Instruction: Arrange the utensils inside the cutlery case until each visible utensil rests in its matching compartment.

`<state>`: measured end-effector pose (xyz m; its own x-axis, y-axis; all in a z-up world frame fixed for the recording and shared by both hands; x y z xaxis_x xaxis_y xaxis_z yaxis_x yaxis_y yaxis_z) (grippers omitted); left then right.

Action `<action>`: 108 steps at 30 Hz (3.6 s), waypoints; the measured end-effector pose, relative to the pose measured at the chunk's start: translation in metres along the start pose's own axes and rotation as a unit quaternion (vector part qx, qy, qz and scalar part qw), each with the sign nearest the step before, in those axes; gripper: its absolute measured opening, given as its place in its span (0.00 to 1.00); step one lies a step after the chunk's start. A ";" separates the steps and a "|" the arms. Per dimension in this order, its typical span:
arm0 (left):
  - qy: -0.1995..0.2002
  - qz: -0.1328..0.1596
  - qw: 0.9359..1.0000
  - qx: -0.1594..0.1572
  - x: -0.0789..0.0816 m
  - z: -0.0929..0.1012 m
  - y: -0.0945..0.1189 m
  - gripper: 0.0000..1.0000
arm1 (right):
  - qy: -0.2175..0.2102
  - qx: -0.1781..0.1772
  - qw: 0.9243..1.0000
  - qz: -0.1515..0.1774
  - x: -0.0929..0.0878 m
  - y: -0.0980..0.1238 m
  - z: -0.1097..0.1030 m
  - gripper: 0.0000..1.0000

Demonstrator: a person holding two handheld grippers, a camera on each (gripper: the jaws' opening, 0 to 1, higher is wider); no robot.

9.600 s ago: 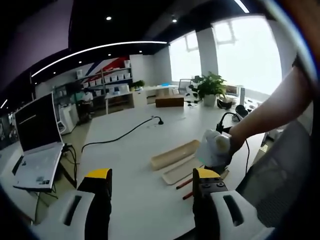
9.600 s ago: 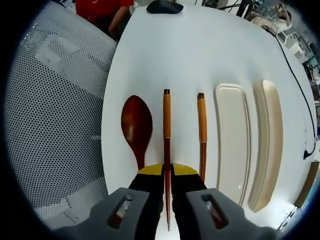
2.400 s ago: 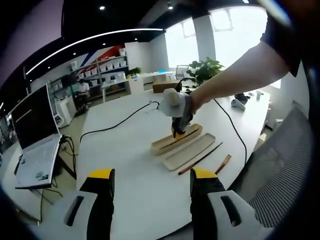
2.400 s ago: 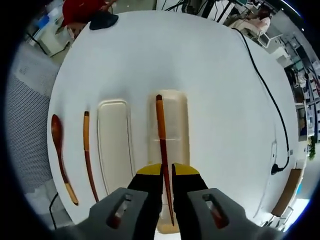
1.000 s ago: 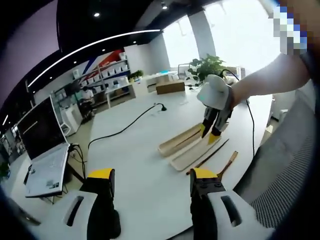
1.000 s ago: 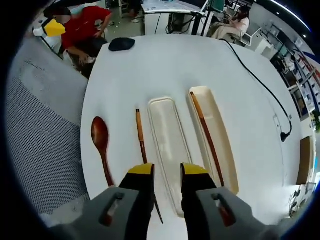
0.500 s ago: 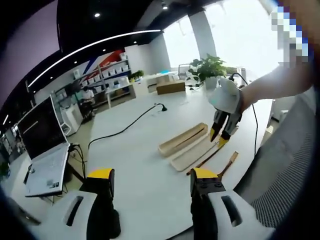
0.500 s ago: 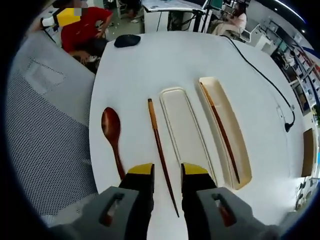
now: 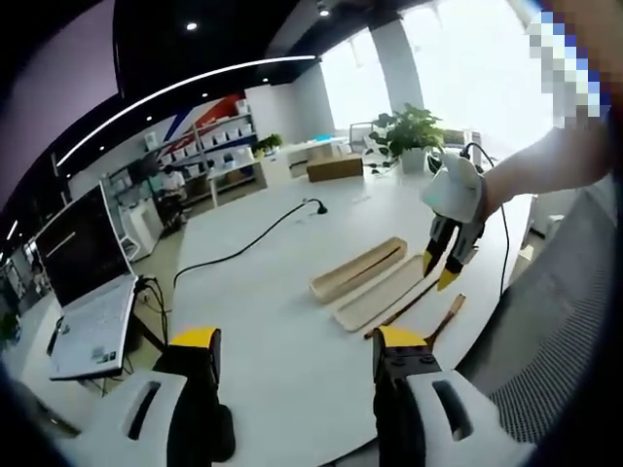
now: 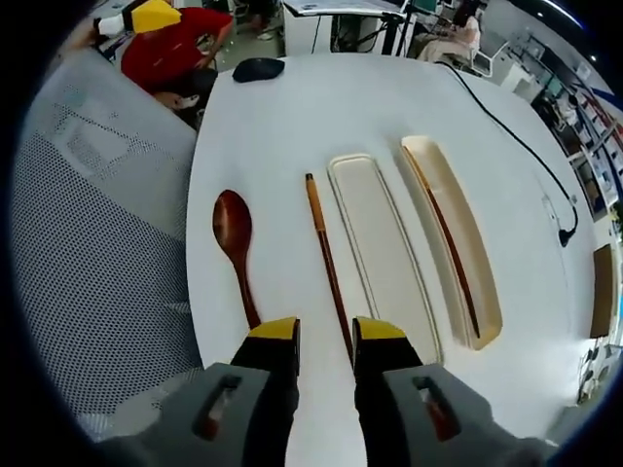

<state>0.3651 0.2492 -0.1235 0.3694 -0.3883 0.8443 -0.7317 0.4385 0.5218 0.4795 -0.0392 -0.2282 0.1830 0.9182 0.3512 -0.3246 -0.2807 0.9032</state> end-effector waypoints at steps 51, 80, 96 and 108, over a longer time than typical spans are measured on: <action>-0.007 0.007 1.000 -0.013 0.003 0.004 -0.001 0.65 | 0.025 0.003 1.000 0.004 0.016 -0.007 -0.010 0.18; -0.003 -0.001 1.000 -0.013 0.002 0.003 -0.003 0.65 | 0.083 0.045 0.994 -0.053 0.028 -0.051 -0.006 0.16; -0.016 -0.007 1.000 -0.026 0.003 0.009 -0.003 0.65 | 0.084 0.043 0.991 -0.090 0.034 -0.054 -0.004 0.14; -0.021 -0.011 0.999 -0.024 0.003 0.009 -0.003 0.65 | 0.101 0.041 0.991 -0.081 0.035 -0.055 -0.003 0.01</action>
<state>0.3633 0.2397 -0.1240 0.3605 -0.4317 0.8269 -0.6942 0.4679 0.5469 0.5008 0.0092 -0.2664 0.0349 0.9879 0.1513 -0.2273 -0.1396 0.9638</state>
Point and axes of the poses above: the point that each gripper's makers call its tool centre point, and the gripper's own axes: y roughly backward along the fingers, z roughly to its right, x roughly out of its top, the point moved 10 cm from there along y, roughly backward along the fingers, and after that the axes turned 13 degrees about -x, right-handed, at the moved point
